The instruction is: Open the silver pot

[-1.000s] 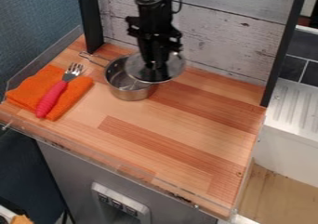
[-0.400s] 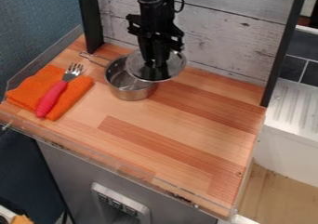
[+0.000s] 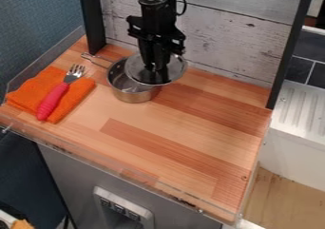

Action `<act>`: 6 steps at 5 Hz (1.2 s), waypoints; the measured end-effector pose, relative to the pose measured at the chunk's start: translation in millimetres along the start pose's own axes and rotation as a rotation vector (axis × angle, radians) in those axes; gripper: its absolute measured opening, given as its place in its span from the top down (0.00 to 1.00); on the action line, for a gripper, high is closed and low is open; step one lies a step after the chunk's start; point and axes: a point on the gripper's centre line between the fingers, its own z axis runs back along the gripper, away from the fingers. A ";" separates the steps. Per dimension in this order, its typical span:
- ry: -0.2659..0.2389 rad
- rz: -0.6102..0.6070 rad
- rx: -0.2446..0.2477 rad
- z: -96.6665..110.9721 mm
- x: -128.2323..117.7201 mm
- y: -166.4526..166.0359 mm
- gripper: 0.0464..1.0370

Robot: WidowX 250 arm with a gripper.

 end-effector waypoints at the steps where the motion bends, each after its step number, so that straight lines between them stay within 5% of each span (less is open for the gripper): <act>1: -0.012 0.002 -0.024 -13.0 -52.9 29.1 0.76; 2: 0.000 0.069 -0.001 -5.8 -111.5 55.9 0.76; 3: -0.017 0.067 0.005 7.8 -142.2 49.9 0.76; 6: 0.011 0.050 0.006 -8.7 -140.0 39.1 0.76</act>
